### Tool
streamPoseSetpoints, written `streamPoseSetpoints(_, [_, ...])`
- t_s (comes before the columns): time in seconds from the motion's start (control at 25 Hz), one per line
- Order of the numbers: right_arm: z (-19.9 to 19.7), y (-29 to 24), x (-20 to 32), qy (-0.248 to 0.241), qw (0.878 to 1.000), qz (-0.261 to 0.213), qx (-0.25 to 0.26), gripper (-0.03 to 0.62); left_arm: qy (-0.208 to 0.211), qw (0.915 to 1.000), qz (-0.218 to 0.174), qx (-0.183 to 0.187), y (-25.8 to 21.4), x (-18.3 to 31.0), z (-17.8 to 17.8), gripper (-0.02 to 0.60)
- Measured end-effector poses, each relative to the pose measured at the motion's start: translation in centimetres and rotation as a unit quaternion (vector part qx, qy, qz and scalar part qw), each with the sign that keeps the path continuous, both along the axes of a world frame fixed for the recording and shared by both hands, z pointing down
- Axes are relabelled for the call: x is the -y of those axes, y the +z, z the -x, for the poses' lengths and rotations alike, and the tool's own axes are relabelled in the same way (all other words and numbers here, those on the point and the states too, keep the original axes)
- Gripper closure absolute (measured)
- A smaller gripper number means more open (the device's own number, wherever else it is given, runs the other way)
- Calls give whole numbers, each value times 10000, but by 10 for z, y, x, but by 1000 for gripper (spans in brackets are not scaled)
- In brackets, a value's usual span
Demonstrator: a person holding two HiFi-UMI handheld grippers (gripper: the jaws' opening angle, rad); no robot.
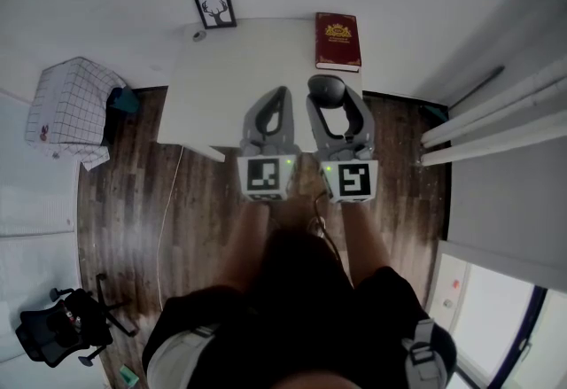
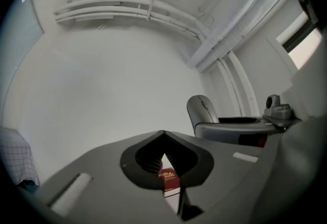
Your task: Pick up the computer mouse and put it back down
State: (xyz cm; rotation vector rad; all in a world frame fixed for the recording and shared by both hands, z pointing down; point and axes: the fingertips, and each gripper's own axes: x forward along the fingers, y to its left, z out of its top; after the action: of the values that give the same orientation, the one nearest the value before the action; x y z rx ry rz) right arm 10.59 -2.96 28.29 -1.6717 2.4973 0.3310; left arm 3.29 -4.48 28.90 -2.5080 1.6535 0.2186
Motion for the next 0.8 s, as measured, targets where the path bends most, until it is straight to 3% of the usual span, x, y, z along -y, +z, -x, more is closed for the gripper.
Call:
streamPoseSetpoints(0.28, [2,0,0,-10,10000,-9,9,336,38,10000,-41,0,-3,0,0,581])
streamPoseSetpoints(0.44, [2,2,2,-19,10000,21,17,336,138,9996,16,-238,-2,0,0,581])
streamPoseSetpoints(0.64, [4,0,3,-24,10000,28,38,336,58,9999,-70,-97,-3,-2,1,581])
streamPoseSetpoints(0.8, [6,1,5,-28,9999,58,116,336,0,9998,86,-173,4,-1,13,581])
